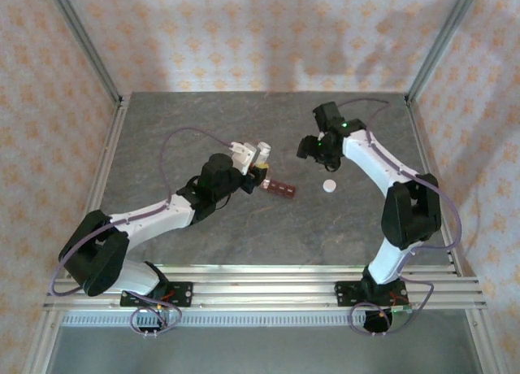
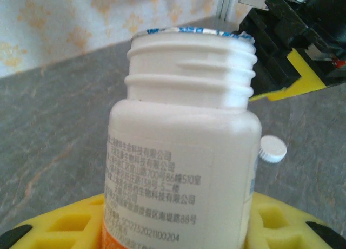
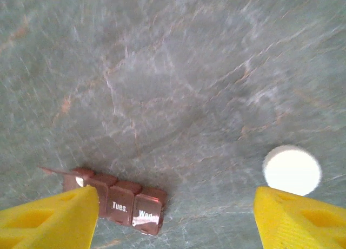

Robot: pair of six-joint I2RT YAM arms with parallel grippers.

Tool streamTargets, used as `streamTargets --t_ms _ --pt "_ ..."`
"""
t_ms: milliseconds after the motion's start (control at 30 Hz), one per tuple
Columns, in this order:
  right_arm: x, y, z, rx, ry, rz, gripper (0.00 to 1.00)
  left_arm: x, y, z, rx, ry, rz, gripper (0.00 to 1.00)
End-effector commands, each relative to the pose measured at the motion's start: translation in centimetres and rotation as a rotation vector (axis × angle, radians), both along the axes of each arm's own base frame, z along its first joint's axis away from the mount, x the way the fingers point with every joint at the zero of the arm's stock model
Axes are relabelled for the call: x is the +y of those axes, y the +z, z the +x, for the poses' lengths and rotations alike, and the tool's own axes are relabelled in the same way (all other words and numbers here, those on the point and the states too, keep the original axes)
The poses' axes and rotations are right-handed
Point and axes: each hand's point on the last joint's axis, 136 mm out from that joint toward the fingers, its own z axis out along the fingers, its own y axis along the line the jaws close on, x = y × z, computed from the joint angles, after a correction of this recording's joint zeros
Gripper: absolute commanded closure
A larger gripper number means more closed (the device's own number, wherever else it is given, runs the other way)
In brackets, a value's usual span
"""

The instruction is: Sort the pills into containers

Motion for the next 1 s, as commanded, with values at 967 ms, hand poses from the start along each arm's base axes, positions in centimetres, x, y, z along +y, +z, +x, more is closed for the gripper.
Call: streamTargets --t_ms 967 --pt "-6.4 -9.0 -4.1 0.301 -0.015 -0.231 0.22 -2.8 12.2 1.8 -0.454 -0.257 -0.407 1.00"
